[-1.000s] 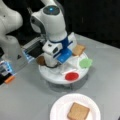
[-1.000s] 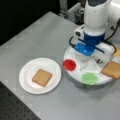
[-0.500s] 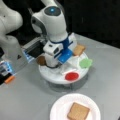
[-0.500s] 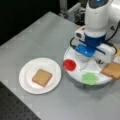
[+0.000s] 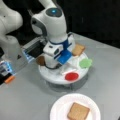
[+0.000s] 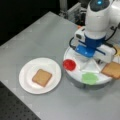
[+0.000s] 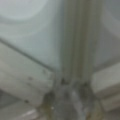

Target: Ingredient selection for cheeseburger or sandwich

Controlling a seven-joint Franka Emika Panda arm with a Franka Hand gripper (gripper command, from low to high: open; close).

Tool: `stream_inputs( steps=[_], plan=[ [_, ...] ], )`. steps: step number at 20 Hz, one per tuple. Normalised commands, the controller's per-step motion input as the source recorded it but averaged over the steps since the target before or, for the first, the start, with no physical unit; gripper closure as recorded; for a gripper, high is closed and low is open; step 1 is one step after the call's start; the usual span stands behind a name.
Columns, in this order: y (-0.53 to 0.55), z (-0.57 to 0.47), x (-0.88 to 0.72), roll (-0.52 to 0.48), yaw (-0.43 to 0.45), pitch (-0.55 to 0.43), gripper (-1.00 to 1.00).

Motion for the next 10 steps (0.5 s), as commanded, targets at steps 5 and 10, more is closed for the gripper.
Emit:
stream_inputs(
  steps=[5, 10],
  plan=[
    [0.18, -0.14, -0.10, -0.146, 0.234, 0.028, -1.00],
    [0.13, -0.15, -0.10, 0.082, 0.434, 0.169, -1.00]
  ],
)
